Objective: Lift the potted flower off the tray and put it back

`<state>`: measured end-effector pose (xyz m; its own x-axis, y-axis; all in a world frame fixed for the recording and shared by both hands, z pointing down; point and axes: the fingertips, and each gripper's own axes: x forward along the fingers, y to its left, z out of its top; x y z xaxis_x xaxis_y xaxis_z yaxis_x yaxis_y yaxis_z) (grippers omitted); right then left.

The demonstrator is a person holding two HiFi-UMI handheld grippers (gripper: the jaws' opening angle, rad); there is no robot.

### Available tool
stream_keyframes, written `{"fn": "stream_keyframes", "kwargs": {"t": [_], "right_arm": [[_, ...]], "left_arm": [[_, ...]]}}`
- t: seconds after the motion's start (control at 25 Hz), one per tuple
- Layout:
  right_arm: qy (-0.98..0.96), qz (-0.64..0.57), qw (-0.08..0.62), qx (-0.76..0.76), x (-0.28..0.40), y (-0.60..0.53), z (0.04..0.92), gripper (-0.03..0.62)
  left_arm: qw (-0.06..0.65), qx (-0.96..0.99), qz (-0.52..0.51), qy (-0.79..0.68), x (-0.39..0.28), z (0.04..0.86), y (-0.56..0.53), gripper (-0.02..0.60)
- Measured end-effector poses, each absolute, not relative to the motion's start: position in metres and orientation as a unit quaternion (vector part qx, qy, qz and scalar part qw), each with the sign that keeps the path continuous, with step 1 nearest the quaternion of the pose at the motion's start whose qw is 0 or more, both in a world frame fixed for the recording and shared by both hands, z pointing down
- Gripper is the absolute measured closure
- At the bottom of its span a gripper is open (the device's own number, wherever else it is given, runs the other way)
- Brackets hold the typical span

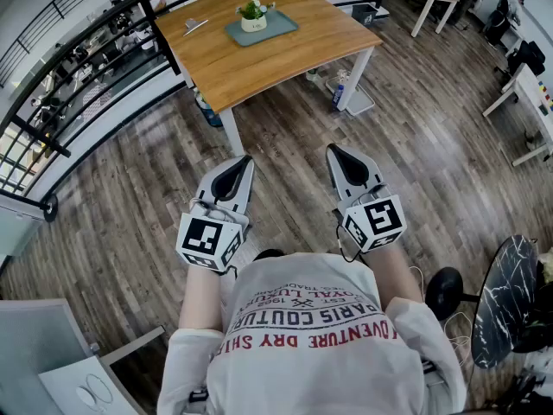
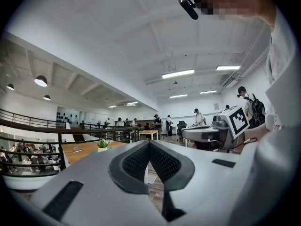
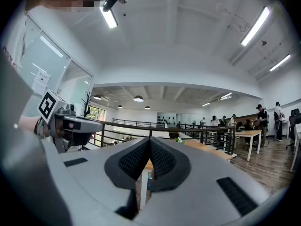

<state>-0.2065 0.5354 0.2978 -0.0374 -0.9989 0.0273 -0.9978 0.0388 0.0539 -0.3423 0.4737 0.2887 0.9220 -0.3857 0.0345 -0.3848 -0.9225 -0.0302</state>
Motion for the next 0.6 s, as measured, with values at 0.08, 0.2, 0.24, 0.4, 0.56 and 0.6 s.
{"fn": "stream_keyframes", "kwargs": {"t": [0.08, 0.2, 0.24, 0.4, 0.56, 0.6], "right_arm": [[-0.718, -0.008, 0.029, 0.695, -0.202, 0.533, 0.298, 0.568], [-0.718, -0.005, 0.030, 0.695, -0.199, 0.529, 0.299, 0.568], [-0.719, -0.004, 0.029, 0.694, -0.199, 0.527, 0.300, 0.567], [-0.726, 0.001, 0.022, 0.687, -0.200, 0.524, 0.303, 0.566], [-0.733, -0.004, 0.031, 0.680, -0.200, 0.521, 0.305, 0.566], [-0.733, -0.003, 0.029, 0.680, -0.198, 0.520, 0.305, 0.567]], "left_arm": [[0.010, -0.980, -0.020, 0.197, -0.339, 0.287, 0.470, 0.569], [0.009, -0.980, -0.018, 0.197, -0.336, 0.285, 0.466, 0.569], [0.009, -0.980, -0.017, 0.197, -0.335, 0.285, 0.465, 0.569], [0.009, -0.981, -0.016, 0.193, -0.332, 0.288, 0.464, 0.569], [0.007, -0.981, -0.016, 0.194, -0.328, 0.288, 0.459, 0.569], [0.006, -0.981, -0.016, 0.194, -0.327, 0.288, 0.458, 0.569]]}}
